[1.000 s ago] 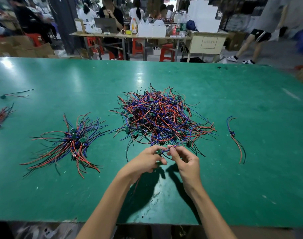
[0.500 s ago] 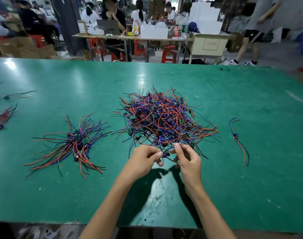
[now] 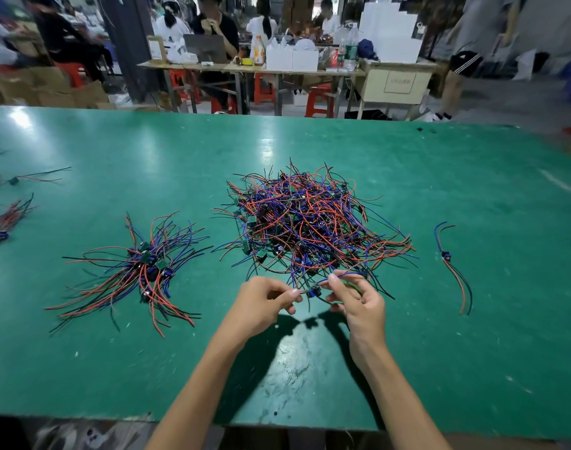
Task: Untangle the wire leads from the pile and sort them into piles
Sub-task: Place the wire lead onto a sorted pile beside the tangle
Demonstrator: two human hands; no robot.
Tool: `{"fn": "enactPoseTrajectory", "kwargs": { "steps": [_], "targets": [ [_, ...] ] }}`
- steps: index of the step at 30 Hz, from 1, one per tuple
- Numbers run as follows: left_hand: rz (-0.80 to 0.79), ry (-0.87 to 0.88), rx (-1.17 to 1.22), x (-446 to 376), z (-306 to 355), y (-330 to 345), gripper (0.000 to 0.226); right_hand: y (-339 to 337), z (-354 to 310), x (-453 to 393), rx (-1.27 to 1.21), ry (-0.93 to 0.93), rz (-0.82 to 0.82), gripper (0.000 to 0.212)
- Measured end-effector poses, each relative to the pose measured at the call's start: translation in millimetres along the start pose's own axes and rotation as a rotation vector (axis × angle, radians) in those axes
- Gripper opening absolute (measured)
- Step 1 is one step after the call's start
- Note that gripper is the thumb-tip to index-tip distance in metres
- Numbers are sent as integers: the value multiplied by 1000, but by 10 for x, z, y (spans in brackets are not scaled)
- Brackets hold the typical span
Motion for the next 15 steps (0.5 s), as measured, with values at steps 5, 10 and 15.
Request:
{"fn": "enactPoseTrajectory", "kwargs": {
  "steps": [5, 10, 15],
  "targets": [
    [-35, 18, 56, 57, -119, -57, 18, -57, 36, 1, -31, -16, 83, 18],
    [69, 218, -148, 19, 123, -78, 15, 7, 29, -7, 24, -49, -12, 14],
    [-8, 264, 20, -46, 272, 246, 12, 73, 38, -2, 70, -71, -88, 11]
  ]
}}
Point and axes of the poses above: each hand's wrist, its own x-axis away from the middle knuckle, its own y-axis out of the palm, z = x × y, the point moved 9 cm from there along -x, towards the middle knuckle, and after that the axes turned 6 degrees about x, right-handed, at the moved point
